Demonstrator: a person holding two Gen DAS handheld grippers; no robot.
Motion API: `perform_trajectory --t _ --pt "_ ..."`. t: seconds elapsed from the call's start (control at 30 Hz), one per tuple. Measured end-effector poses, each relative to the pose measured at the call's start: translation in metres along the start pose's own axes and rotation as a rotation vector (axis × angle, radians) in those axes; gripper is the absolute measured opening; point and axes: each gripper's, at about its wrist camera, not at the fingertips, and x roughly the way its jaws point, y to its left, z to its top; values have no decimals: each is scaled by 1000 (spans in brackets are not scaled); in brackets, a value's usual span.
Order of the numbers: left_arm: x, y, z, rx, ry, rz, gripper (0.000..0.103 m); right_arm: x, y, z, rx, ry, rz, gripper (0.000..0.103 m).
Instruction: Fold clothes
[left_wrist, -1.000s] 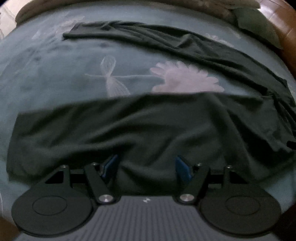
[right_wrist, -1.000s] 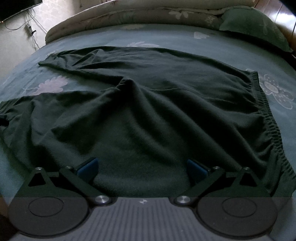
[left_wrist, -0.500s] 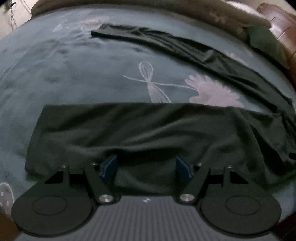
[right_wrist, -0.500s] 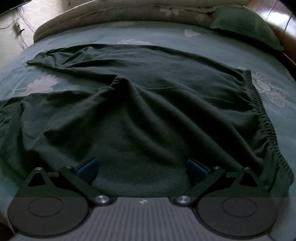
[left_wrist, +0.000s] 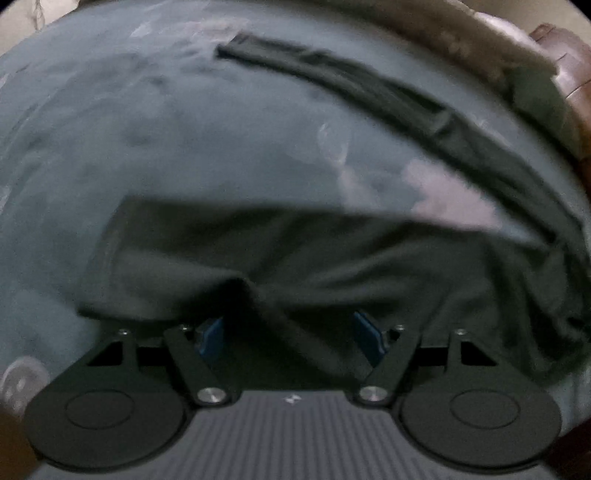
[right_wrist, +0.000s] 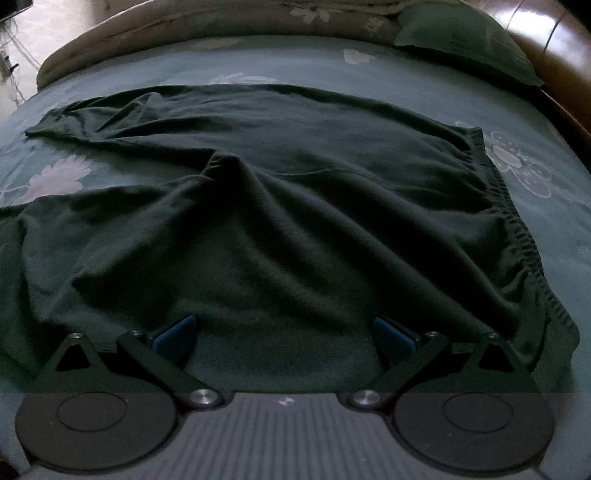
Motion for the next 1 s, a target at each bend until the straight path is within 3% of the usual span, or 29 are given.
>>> perform_trajectory --t 0.07,0.13,0.2,0.27,0.33,0.4,0.5,0.77,1.0 --pt "-11 12 -9 -19 7 43 72 0 0 -1 8 -3 -6 103" --pt "-28 21 -8 -29 -36 91 72 1 1 0 14 -3 -12 103" --pt "-39 21 1 -26 -105 58 72 2 2 2 20 2 -18 103" --pt "-37 14 11 -21 -149 -24 73 3 3 3 23 8 -24 103" --pt "-22 1 16 -4 -142 -91 73 3 4 5 24 15 -29 103" --pt "-2 -13 17 38 -112 -107 74 3 4 5 27 18 -31 103" --pt "13 -7 9 87 -74 6 74 2 4 4 31 18 -32 103" --pt "-27 55 20 -116 -160 118 72 3 5 3 38 12 -38 103" --pt "1 65 8 -147 -79 180 64 2 4 2 43 9 -40 103"
